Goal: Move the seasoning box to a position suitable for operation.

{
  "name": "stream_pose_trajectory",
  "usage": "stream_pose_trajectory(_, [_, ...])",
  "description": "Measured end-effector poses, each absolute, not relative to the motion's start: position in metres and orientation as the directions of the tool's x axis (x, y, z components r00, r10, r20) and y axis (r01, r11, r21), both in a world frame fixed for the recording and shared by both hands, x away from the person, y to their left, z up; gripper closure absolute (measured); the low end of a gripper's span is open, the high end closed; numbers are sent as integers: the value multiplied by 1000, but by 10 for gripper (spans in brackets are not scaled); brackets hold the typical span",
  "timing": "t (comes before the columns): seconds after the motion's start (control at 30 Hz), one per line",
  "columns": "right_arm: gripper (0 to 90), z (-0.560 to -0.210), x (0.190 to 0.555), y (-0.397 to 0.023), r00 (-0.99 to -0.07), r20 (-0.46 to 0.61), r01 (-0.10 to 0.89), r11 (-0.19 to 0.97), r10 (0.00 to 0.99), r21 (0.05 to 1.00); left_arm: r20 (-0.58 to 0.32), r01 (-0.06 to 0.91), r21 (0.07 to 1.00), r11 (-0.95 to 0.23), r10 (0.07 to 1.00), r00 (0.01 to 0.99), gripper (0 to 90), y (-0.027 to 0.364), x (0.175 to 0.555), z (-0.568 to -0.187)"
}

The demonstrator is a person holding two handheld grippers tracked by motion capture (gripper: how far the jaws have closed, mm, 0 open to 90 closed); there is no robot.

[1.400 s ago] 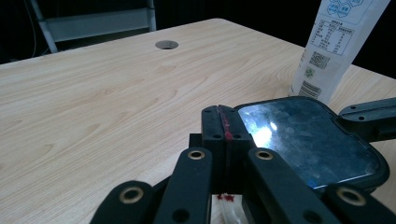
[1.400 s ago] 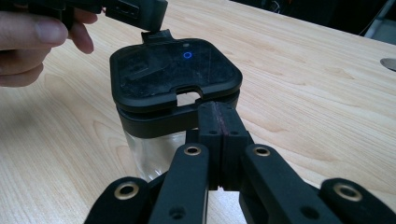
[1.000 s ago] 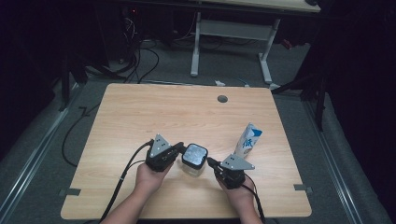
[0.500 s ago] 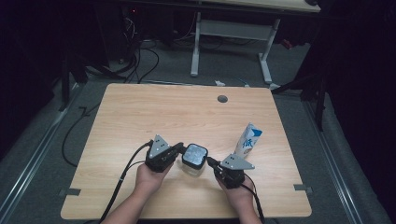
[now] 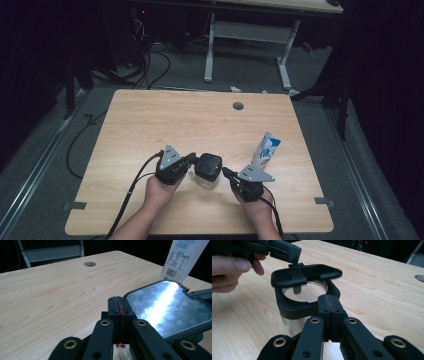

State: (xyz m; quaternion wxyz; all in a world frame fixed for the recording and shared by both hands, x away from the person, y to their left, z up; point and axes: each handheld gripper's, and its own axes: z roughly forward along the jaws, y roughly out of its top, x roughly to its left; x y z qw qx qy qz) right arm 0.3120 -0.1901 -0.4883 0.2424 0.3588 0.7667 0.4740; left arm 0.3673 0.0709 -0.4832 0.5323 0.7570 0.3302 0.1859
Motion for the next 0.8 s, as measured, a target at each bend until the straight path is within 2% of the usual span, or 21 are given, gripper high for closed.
stream_pose_trajectory(0.8, [899, -476, 308, -170, -674, -35, 276, 295, 738, 915, -82, 305, 930, -206, 692, 717, 900, 78, 358, -482])
